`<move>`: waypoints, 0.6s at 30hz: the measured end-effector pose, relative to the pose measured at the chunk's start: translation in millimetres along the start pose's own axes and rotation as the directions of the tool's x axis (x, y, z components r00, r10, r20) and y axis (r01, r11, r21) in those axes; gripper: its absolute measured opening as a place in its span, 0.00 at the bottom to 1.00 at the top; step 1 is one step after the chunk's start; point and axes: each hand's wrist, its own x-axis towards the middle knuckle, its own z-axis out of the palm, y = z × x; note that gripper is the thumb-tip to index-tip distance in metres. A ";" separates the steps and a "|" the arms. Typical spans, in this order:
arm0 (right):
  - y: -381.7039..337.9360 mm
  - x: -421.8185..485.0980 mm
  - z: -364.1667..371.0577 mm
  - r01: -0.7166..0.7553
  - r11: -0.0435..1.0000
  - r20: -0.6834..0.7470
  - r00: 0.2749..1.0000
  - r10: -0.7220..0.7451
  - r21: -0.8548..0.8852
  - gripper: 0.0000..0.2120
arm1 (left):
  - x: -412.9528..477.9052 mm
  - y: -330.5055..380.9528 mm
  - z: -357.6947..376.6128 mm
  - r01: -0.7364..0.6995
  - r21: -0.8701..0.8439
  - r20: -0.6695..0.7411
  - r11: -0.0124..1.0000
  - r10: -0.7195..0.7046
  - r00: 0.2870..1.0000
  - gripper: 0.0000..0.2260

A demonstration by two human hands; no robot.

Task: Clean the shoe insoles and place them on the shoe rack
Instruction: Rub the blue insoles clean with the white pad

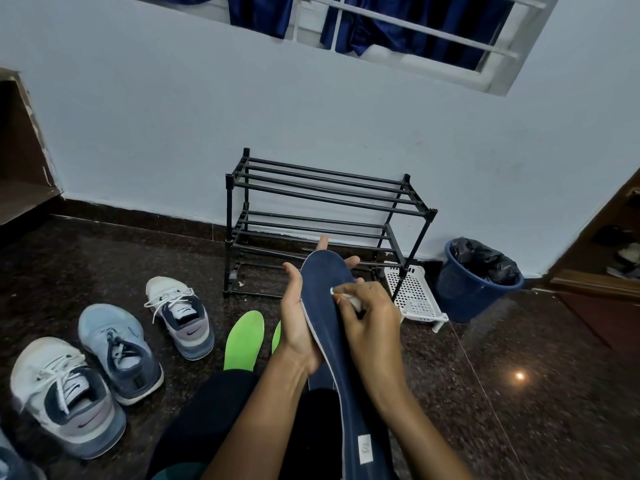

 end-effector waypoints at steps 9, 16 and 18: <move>-0.7 -0.7 -0.8 0.032 0.999 -0.002 0.999 -0.032 -0.006 0.07 | -1.2 0.6 2.5 0.020 -0.013 0.041 1.000 -0.020 0.999 0.28; -3.2 -2.9 3.4 0.051 0.999 -0.015 0.999 -0.051 -0.007 0.07 | -0.4 1.3 0.9 0.019 -0.016 0.070 1.000 -0.018 0.997 0.29; -6.1 -9.7 6.6 0.082 0.997 0.008 0.997 -0.082 -0.001 0.05 | 0.4 0.7 -0.5 0.010 -0.003 0.067 1.000 -0.010 0.998 0.29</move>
